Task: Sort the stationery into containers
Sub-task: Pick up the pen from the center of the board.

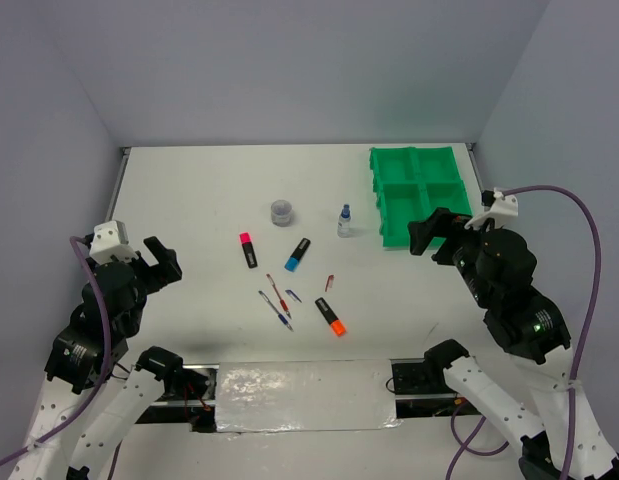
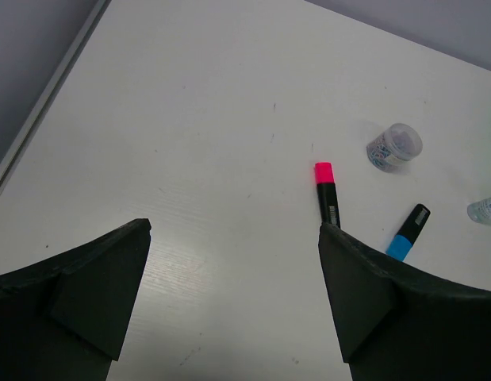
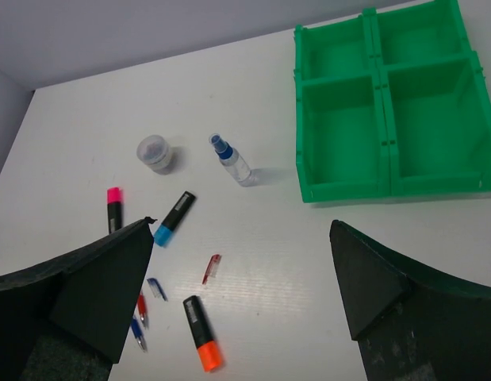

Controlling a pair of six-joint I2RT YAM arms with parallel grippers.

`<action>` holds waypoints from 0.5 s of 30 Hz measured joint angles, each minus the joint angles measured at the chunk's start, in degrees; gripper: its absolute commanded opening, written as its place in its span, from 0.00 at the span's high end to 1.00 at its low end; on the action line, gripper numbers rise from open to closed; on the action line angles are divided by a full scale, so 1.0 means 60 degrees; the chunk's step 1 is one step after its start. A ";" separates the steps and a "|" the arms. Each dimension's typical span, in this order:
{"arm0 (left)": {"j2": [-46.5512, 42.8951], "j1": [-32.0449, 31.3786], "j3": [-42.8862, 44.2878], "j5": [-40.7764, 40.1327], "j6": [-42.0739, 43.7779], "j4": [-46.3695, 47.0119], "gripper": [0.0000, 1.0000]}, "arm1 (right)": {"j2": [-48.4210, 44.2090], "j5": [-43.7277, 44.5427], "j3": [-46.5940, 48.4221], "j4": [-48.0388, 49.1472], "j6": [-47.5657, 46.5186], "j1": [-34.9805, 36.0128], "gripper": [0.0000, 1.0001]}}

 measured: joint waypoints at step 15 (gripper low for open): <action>0.0146 0.0000 0.0076 0.0022 -0.0069 -0.0087 0.01 | 0.0153 -0.0605 -0.0331 0.0160 0.0040 0.0000 0.00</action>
